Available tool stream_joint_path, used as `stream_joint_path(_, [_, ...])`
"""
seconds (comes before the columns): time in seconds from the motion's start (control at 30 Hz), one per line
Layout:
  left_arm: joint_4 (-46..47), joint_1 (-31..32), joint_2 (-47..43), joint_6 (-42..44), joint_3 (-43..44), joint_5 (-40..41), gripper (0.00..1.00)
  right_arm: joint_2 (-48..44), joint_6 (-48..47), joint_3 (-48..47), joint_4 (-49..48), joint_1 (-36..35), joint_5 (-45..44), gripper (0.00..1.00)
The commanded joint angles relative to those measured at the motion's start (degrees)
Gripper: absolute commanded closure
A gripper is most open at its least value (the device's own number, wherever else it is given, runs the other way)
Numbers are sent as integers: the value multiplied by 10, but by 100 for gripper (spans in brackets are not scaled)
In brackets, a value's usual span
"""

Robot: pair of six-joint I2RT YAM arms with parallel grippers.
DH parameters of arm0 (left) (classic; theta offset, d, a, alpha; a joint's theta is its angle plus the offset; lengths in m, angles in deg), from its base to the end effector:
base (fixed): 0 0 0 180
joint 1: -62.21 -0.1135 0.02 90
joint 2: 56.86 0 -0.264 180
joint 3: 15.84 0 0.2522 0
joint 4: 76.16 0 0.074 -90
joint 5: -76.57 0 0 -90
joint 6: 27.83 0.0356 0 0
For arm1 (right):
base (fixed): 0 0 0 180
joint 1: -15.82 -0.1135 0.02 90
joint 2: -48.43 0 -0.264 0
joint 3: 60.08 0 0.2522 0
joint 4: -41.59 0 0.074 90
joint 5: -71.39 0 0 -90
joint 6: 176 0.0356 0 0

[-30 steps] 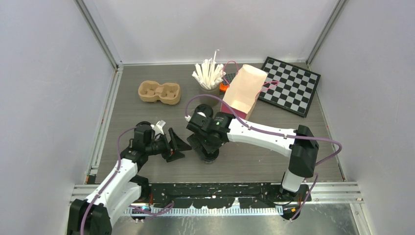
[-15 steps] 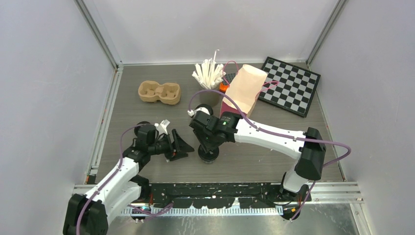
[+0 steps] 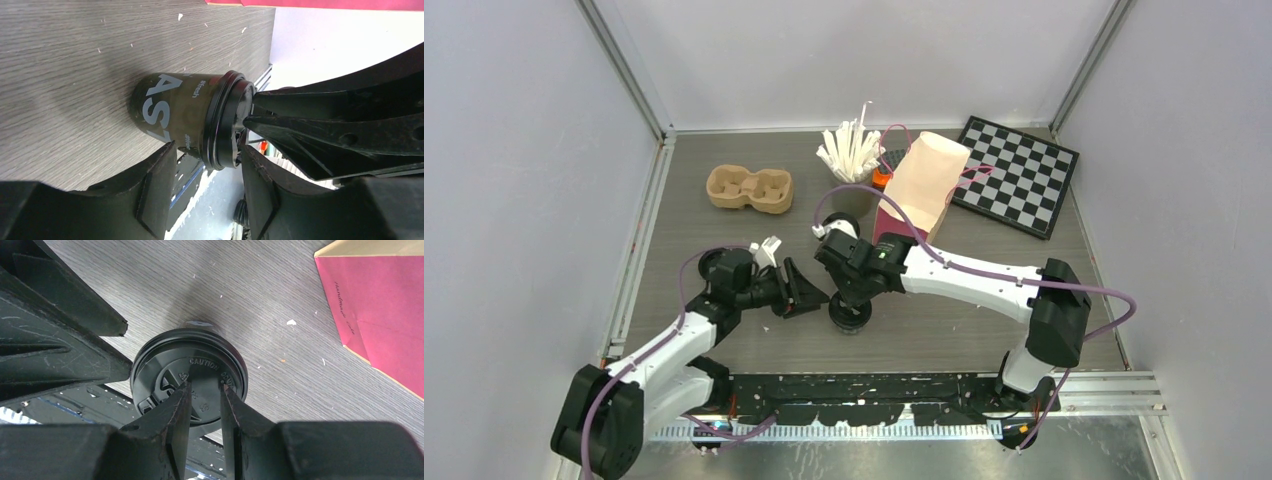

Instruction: Pack the takeout coffee

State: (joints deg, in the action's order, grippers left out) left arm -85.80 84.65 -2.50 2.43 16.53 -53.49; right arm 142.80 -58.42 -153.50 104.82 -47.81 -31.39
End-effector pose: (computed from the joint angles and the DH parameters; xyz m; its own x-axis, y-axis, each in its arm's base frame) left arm 0.1634 -0.0923 0.1805 -0.9341 -0.3295 -0.1375 -0.0162 0.4240 -0.9055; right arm 0.1579 0.3008 0.2747 -0.7391 -0.4743 -0.4782 -0.5514 0.8339 0.0252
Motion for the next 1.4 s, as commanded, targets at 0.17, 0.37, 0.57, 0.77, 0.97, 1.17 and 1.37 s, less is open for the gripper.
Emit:
stream_joint_path(0.17, [101,30,52,-12,-2,13,51,-5,10,51,-51,10,-4,67])
stream_joint_path(0.37, [102,37,62,-5,-9,21,57,-11,18,78,-68,11,3,67])
stream_joint_path(0.57, [102,38,47,-6,-30,24,62,-24,31,112,-83,11,12,67])
stream_joint_path(0.77, [71,41,17,3,-47,42,66,-44,38,142,-104,11,30,67])
stream_joint_path(0.97, [42,43,14,20,-55,68,69,-54,46,173,-120,11,29,67])
stream_joint_path(1.17, [48,46,39,22,-60,73,70,-61,52,209,-141,11,28,67])
stream_joint_path(1.37, [8,52,44,32,-60,98,71,-67,62,239,-155,11,29,67])
